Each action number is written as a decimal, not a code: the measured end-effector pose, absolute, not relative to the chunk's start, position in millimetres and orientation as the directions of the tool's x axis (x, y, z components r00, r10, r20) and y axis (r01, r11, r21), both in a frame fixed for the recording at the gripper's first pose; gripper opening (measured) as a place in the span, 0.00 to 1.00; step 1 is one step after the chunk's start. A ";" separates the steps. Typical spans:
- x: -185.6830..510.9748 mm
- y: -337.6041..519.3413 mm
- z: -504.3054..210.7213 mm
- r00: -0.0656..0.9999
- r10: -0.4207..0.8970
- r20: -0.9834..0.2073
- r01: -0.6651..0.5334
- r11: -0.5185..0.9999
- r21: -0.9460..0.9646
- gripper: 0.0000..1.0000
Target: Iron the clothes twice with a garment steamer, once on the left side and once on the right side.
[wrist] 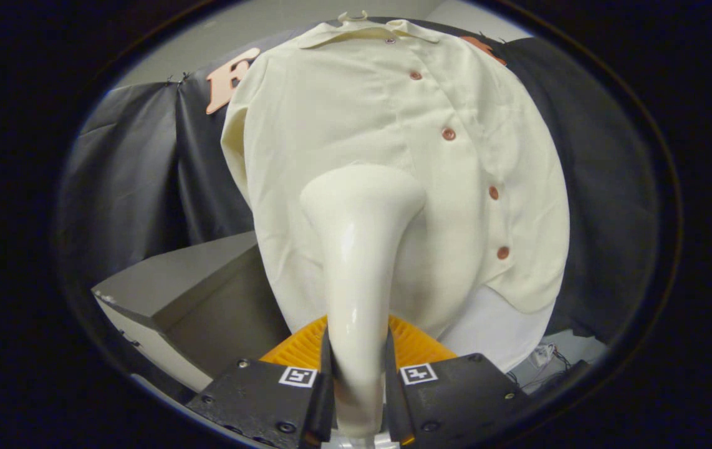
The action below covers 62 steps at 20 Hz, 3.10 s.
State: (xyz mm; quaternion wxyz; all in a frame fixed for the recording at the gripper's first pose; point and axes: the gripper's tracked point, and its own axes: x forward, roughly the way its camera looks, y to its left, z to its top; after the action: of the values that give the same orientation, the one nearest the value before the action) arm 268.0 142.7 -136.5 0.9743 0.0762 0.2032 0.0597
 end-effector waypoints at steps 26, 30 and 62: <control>254.6 147.2 -242.6 0.828 0.186 -0.529 -0.036 0.959 0.281 0.35; 257.4 145.5 -200.9 0.845 0.193 -0.498 -0.083 0.969 0.235 0.35; 444.0 -46.2 150.8 0.992 -0.109 -0.066 0.125 0.938 0.322 0.34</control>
State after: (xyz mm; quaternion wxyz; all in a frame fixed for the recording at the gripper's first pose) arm 444.0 -46.2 150.8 0.9842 0.1651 0.0238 -0.0593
